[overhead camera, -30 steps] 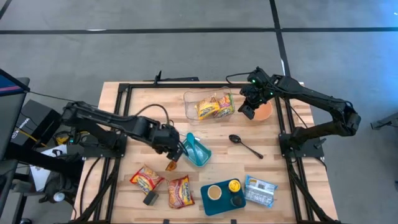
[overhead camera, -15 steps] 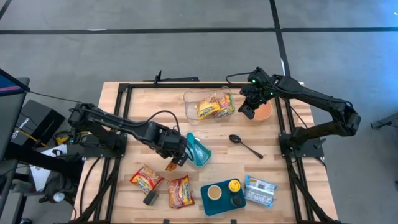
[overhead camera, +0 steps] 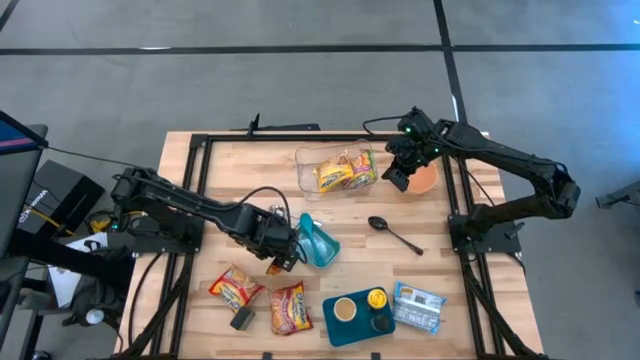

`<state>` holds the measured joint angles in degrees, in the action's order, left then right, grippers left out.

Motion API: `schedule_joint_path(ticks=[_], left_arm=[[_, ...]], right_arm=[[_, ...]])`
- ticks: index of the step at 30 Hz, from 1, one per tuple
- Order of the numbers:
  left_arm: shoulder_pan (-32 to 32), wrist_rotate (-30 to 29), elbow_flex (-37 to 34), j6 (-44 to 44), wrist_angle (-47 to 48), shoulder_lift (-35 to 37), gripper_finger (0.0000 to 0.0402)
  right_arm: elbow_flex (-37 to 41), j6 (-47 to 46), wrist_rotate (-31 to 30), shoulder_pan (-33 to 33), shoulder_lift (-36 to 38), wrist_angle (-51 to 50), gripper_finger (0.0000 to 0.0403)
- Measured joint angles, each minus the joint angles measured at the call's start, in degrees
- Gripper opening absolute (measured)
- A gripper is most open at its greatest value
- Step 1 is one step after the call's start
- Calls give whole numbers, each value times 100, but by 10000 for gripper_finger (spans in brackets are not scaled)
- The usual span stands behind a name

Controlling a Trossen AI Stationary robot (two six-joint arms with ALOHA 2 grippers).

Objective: Pick & Place Food Item
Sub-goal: Put the orange seasoning pack into the blue bin

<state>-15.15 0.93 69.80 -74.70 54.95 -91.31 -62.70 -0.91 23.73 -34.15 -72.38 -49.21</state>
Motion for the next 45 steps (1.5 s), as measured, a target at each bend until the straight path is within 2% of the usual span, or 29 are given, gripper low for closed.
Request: schedule_joint_path(ticks=[10,27,45], left_arm=[[-29,-3,-486,-230,-659,0,223],[-27,-4,-531,-231,-591,0,218],[-27,-4,-531,-231,-595,0,66]], right_arm=[[2,0,-1,0,0,46,11],[2,2,0,0,0,46,11],[2,4,-1,0,0,46,11]])
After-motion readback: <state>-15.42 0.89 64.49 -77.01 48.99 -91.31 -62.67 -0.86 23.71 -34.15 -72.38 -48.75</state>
